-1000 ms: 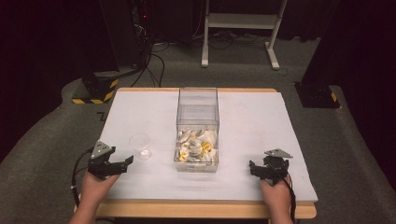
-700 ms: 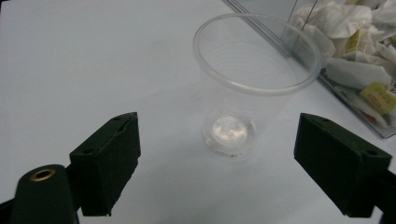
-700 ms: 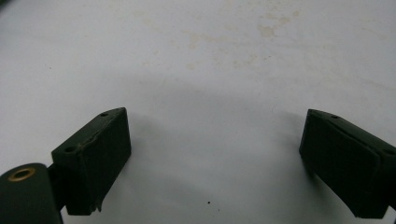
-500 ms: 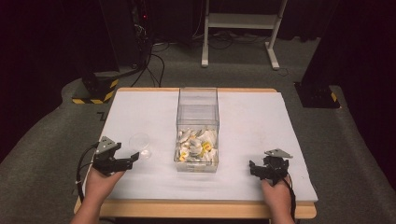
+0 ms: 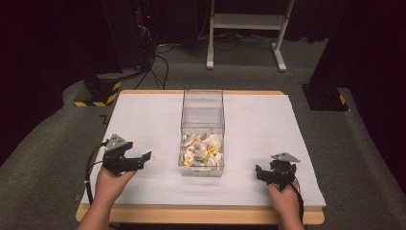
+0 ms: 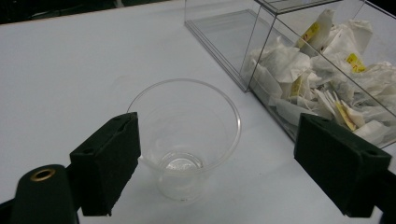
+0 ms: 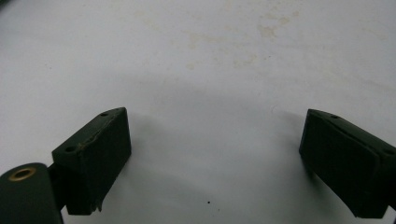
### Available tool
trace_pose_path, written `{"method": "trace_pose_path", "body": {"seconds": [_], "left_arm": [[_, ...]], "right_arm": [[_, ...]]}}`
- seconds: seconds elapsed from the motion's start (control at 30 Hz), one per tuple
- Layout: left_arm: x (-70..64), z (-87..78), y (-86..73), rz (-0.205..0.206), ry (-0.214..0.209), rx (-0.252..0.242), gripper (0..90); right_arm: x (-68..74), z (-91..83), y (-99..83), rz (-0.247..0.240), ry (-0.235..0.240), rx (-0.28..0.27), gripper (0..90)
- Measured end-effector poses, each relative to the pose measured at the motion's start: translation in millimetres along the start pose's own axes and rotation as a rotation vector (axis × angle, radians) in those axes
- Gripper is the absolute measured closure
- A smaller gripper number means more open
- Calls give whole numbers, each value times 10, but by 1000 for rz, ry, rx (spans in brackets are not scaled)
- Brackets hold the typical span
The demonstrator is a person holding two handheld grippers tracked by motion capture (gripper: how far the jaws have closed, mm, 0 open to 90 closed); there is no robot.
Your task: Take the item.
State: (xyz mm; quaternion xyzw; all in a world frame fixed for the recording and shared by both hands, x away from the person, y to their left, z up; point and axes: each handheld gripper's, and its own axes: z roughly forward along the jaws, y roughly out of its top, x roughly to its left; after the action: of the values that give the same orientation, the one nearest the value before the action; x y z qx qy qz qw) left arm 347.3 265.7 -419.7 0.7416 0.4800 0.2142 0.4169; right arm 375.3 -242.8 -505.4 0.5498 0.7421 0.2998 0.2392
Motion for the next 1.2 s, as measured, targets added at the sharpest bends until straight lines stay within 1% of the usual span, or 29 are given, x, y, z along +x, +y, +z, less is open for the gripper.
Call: {"method": "trace_pose_path", "body": {"seconds": [0.07, 0.23, 0.33, 0.43, 0.5, 0.53, 0.6, 0.67, 0.77, 0.9, 0.97, 1.2], "left_arm": [[-40, 14, 28, -2, -5, 2, 150], [-142, 39, 98, 12, -26, -9, 151], [-199, 58, 128, 23, -39, -11, 153], [-251, 67, 157, 43, -52, -9, 153], [-263, 70, 162, 39, -57, -11, 154], [-287, 77, 181, 45, -71, -12, 155], [-297, 78, 199, 51, -79, -10, 155], [-304, 74, 225, 39, -96, -25, 157], [-323, 80, 241, 49, -99, -36, 160], [-364, 106, 235, 59, -103, -29, 161], [-375, 113, 235, 57, -105, -27, 162], [-461, 182, 272, 75, -120, -29, 163]], "right_arm": [[1, -2, 1, 3, 1, 3, 88], [1, -1, 0, 3, 0, 2, 88], [1, -1, 1, 3, 1, 3, 88], [2, -1, 0, 3, 0, 2, 88], [1, -1, 1, 3, 1, 3, 88], [1, -2, 1, 4, 2, 3, 88], [2, -2, 0, 2, 0, 1, 89], [1, -2, 0, 3, 1, 2, 89], [0, -1, 1, 3, 2, 3, 88], [2, -2, 0, 2, 0, 1, 89], [2, -2, 0, 3, 0, 2, 89], [-1, -1, 1, 3, 2, 4, 88]]}}
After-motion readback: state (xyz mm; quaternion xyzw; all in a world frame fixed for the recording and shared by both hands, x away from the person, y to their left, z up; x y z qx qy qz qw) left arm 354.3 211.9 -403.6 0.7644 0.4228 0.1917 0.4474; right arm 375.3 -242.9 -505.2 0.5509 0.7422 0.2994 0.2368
